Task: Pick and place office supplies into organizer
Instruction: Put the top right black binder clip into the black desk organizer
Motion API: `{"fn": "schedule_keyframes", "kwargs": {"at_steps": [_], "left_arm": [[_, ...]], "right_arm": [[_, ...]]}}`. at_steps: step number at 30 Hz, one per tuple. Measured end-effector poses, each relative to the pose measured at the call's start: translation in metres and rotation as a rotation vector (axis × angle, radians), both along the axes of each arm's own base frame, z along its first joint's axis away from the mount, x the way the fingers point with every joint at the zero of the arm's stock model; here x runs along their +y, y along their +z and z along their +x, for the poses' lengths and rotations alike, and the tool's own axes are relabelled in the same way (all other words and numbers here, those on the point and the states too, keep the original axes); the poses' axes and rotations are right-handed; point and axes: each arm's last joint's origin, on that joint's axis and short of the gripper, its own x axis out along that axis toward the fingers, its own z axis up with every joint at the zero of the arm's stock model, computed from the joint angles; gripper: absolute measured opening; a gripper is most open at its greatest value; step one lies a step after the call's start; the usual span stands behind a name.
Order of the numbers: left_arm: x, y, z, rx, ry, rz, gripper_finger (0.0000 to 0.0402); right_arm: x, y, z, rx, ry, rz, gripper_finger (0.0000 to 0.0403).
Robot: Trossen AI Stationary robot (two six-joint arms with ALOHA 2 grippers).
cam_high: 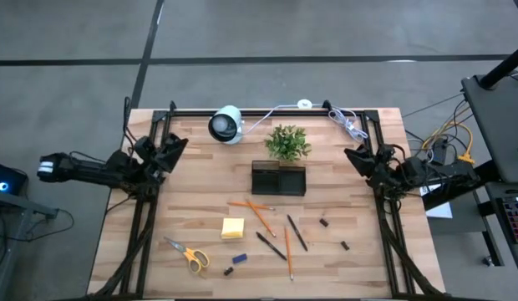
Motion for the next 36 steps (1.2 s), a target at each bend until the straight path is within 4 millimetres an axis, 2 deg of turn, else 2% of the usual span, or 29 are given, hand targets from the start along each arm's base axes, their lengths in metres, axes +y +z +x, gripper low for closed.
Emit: {"fn": "schedule_keyframes", "kwargs": {"at_steps": [3,7,14,19,25,30,36], "left_arm": [[-0.001,0.006,0.010,0.024,0.001,0.002,0.0171],[-0.001,0.014,0.019,0.036,0.002,0.007,0.0171],[-0.002,0.022,0.021,0.029,0.023,0.046,0.0171],[-0.002,0.018,0.021,0.045,0.022,0.046,0.0171],[-0.002,0.014,0.025,0.086,0.019,0.047,0.0171],[-0.002,0.012,0.028,0.101,0.015,0.050,0.0171],[-0.002,0.008,0.033,0.129,0.012,0.052,0.0171]], "right_arm": [[0.001,0.002,0.002,0.022,0.031,-0.017,0.0157],[0.004,0.019,0.007,0.080,0.076,-0.058,0.0156],[0.007,0.052,0.024,0.405,0.075,-0.181,0.0155],[0.008,0.071,0.034,0.561,0.103,-0.157,0.0155],[0.014,0.092,0.045,0.631,0.250,-0.128,0.0155],[0.019,0.099,0.056,0.711,0.343,-0.060,0.0155],[0.020,0.091,0.065,0.881,0.342,0.122,0.0145]]}}
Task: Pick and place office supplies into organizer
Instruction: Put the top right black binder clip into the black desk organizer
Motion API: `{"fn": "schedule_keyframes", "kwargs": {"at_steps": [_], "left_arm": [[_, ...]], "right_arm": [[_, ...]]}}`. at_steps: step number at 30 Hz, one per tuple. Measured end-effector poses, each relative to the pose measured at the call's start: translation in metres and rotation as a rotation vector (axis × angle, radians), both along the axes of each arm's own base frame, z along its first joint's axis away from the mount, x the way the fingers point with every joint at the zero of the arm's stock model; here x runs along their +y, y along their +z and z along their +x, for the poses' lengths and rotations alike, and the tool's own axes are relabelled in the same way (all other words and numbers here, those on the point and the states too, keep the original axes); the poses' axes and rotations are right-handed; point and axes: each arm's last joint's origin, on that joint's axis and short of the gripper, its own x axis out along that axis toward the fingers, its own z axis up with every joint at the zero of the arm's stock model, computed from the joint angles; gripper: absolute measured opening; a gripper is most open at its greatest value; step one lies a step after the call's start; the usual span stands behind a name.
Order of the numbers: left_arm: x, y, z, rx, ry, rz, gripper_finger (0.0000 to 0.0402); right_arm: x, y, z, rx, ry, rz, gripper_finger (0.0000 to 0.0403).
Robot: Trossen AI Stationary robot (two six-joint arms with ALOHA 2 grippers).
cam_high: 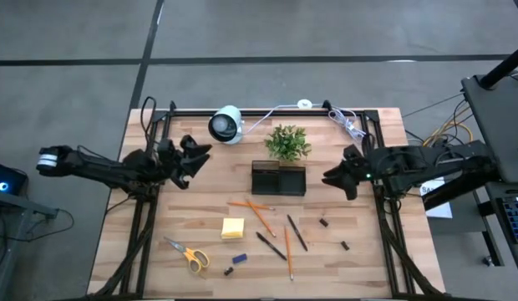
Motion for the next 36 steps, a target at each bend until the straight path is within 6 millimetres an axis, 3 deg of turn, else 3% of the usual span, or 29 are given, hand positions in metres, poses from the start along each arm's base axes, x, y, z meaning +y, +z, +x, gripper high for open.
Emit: {"fn": "schedule_keyframes", "kwargs": {"at_steps": [15,25,36], "left_arm": [[0.000,-0.004,0.004,0.024,0.000,0.000,0.0171],[0.000,-0.003,0.004,0.021,0.003,-0.002,0.0171],[0.000,-0.004,0.004,0.027,0.003,-0.001,0.0171]], "right_arm": [[0.015,-0.031,0.026,0.316,0.056,0.345,0.0126],[0.030,-0.061,0.035,0.593,0.091,0.377,0.0165],[0.036,-0.090,0.053,0.740,0.044,0.349,0.0182]]}}
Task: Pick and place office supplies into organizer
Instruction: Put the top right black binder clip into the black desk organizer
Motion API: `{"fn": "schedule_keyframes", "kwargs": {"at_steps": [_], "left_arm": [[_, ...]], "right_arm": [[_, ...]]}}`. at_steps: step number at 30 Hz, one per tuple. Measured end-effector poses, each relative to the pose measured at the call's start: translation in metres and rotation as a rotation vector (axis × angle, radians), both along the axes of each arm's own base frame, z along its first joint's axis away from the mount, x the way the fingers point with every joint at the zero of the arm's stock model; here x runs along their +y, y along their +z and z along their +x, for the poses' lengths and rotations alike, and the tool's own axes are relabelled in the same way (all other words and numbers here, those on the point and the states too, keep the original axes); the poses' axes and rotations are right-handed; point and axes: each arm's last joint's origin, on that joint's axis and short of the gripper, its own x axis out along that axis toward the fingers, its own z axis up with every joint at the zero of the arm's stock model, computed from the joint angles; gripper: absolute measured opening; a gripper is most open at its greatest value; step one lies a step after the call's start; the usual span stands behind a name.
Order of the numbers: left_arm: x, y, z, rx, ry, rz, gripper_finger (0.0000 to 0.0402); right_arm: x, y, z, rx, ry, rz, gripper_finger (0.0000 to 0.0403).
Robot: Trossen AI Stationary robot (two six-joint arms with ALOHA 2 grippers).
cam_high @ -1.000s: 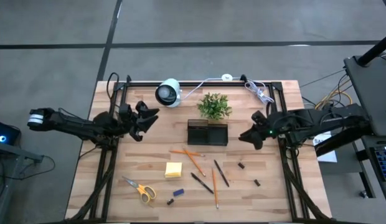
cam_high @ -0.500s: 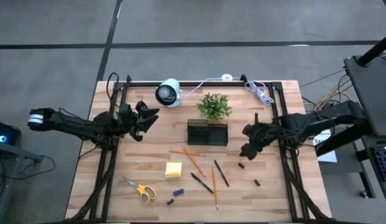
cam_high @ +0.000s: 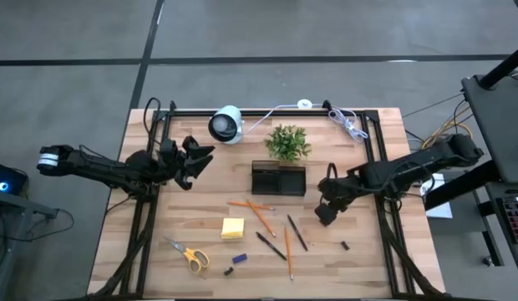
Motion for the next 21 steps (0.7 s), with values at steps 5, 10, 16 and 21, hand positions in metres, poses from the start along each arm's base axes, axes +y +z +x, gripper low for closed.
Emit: {"fn": "schedule_keyframes", "kwargs": {"at_steps": [5,10,16,21], "left_arm": [[0.000,0.000,0.000,0.003,0.001,0.002,0.0171],[0.000,0.000,0.000,0.003,0.000,0.002,0.0171],[0.000,0.000,0.000,0.005,0.000,0.002,0.0171],[0.000,0.000,0.000,0.005,0.000,0.003,0.0171]], "right_arm": [[0.005,-0.010,0.006,0.057,-0.004,-0.005,0.0182],[0.013,-0.018,0.008,0.114,0.030,-0.025,0.0182],[0.018,-0.029,0.009,0.174,0.047,-0.079,0.0182],[0.019,-0.035,0.011,0.195,0.062,-0.092,0.0182]]}}
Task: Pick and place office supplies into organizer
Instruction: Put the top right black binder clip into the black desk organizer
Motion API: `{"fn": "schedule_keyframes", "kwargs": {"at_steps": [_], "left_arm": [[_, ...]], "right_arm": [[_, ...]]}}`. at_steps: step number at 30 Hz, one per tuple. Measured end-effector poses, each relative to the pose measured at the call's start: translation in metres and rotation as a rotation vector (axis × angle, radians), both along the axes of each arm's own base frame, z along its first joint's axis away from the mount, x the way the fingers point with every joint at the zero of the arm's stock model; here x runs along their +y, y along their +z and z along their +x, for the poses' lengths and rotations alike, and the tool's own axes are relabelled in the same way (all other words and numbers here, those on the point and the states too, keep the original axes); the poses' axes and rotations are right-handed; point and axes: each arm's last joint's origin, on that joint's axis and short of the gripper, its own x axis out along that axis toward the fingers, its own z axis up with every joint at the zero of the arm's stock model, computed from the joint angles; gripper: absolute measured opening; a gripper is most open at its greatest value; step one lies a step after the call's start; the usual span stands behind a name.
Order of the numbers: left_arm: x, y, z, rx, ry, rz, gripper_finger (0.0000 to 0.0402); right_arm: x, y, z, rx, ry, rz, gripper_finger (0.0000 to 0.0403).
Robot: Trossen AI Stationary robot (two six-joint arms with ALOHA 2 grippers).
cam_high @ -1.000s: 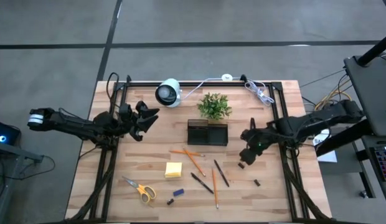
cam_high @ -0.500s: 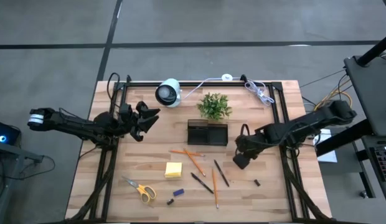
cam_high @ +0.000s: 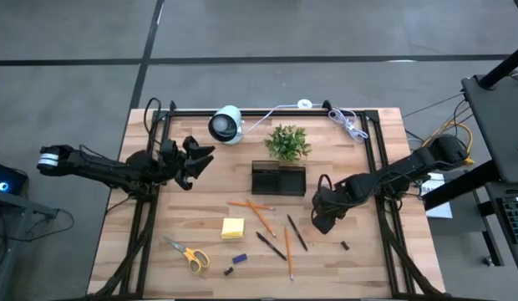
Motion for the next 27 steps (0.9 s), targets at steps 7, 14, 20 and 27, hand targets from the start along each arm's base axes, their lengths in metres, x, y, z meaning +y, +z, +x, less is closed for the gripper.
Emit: {"fn": "schedule_keyframes", "kwargs": {"at_steps": [7,14,20,27], "left_arm": [[0.0000,0.0000,0.0000,0.000,0.000,0.000,0.0171],[0.0001,-0.0005,0.0004,0.004,0.001,0.001,0.0171],[0.0001,-0.0008,0.0007,0.006,0.001,0.001,0.0171],[0.0000,-0.0021,0.0018,0.013,0.001,0.002,0.0171]], "right_arm": [[0.0001,-0.0035,0.0018,0.004,-0.002,-0.020,0.0182],[-0.0008,-0.0035,0.0029,-0.018,0.000,-0.057,0.0182],[-0.0008,-0.0034,0.0033,-0.031,0.033,-0.066,0.0182],[-0.0006,-0.0069,0.0042,-0.031,0.100,-0.082,0.0182]]}}
